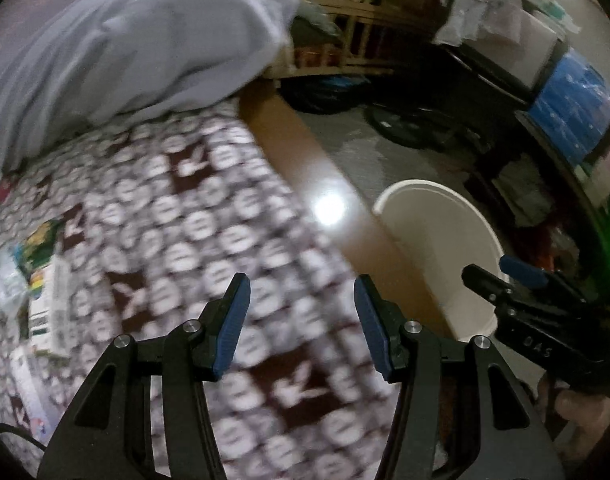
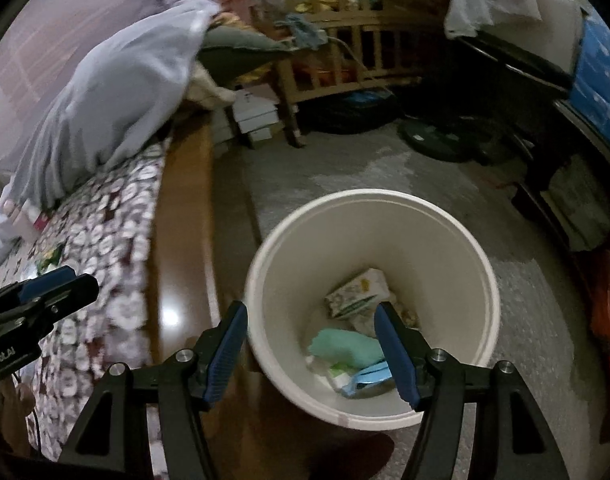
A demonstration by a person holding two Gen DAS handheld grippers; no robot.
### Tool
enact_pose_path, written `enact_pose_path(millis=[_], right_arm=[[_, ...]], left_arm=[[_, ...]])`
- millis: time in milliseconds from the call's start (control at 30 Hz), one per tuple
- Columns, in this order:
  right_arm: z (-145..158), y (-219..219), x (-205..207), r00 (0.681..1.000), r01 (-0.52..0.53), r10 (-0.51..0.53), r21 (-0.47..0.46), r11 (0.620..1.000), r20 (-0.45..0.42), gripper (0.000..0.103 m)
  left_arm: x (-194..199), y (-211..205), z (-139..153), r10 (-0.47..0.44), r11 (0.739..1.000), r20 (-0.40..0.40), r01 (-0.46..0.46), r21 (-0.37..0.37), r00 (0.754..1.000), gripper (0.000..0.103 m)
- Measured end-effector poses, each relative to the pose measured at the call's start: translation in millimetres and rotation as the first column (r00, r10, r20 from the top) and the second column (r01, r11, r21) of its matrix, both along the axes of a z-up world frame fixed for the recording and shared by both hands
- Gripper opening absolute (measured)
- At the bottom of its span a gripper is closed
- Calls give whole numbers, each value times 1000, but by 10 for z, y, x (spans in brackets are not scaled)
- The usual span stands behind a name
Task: Collect trash
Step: 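Move both open tools back over the trash on the bed, then grasp the white tissue with the left tool while the right tool grasps the rainbow medicine box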
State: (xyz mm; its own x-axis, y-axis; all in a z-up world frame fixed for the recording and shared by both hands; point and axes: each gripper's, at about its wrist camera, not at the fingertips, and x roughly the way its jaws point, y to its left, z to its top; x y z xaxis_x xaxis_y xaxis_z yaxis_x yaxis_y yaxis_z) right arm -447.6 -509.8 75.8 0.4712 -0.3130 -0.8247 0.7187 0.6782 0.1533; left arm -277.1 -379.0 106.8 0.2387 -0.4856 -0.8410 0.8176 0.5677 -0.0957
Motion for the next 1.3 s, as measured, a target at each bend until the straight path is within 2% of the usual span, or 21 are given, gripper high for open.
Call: enact_pose_path(millis=[300, 533, 800, 1033, 1300], right_arm=[[85, 526, 572, 990, -141, 141, -10, 990, 10, 64], [52, 1004, 1115, 963, -269, 269, 8, 963, 11, 65], [-91, 1544, 1694, 916, -401, 402, 50, 915, -9, 65], [-111, 1953, 2288, 873, -487, 488, 73, 870, 7, 65], [-184, 2370, 3057, 847, -530, 532, 111, 841, 13, 66]], left_arm=[[368, 734, 38, 131, 991, 51, -132, 21, 990, 52], [741, 1415, 15, 255, 965, 65, -258, 47, 965, 52], [1193, 2234, -61, 405, 908, 61, -410, 85, 912, 53], [1742, 2929, -179, 549, 831, 15, -548, 99, 836, 53], [2219, 3290, -208, 615, 786, -10, -612, 87, 789, 53]])
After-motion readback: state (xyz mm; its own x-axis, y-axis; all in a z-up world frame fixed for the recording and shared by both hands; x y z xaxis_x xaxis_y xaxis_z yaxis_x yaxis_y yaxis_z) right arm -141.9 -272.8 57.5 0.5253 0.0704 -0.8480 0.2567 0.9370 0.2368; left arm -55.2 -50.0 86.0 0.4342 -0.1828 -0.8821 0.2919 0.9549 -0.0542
